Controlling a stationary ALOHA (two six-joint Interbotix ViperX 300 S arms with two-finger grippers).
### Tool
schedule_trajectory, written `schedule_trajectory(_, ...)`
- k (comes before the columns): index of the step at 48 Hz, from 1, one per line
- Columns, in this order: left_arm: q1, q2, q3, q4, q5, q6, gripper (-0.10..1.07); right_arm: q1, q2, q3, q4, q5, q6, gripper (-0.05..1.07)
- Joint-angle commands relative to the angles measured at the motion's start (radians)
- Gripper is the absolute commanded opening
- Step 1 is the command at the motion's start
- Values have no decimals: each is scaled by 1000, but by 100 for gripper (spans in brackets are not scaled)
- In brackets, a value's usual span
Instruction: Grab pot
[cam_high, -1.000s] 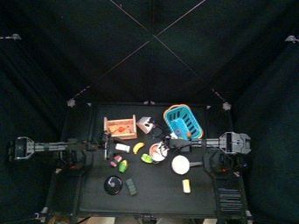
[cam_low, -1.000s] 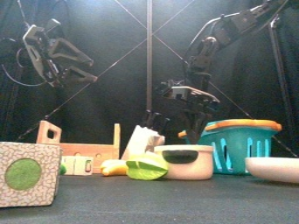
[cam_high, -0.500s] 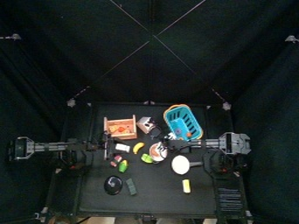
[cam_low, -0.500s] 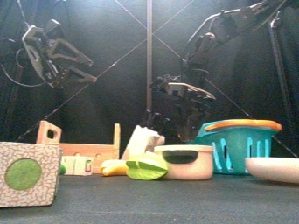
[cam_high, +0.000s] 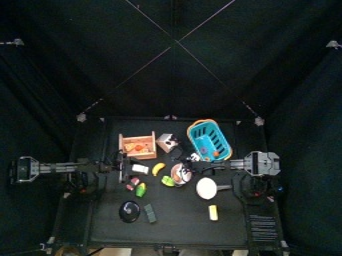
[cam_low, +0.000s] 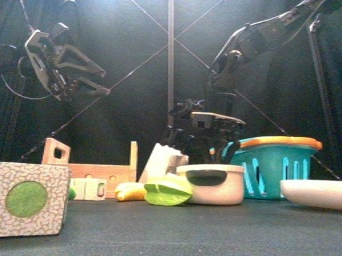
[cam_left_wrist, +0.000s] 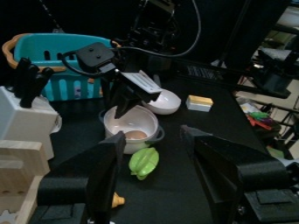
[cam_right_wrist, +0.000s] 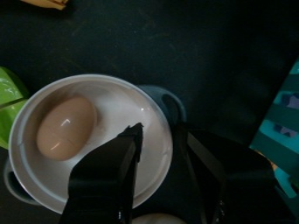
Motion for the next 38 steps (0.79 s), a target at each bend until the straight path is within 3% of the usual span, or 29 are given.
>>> schedule_trajectory(1,2,2,-14,-2,-5,2,90,-2,-14,-8,-2,-14,0,75)
schedule_trajectory(19,2,2,-12,-2,-5,2,90,3,-12,2,-2,-23,0,74)
schedule_trajectory(38,3,2,-11,-2,-5,2,90,23,-38,-34,-23,51,3,73)
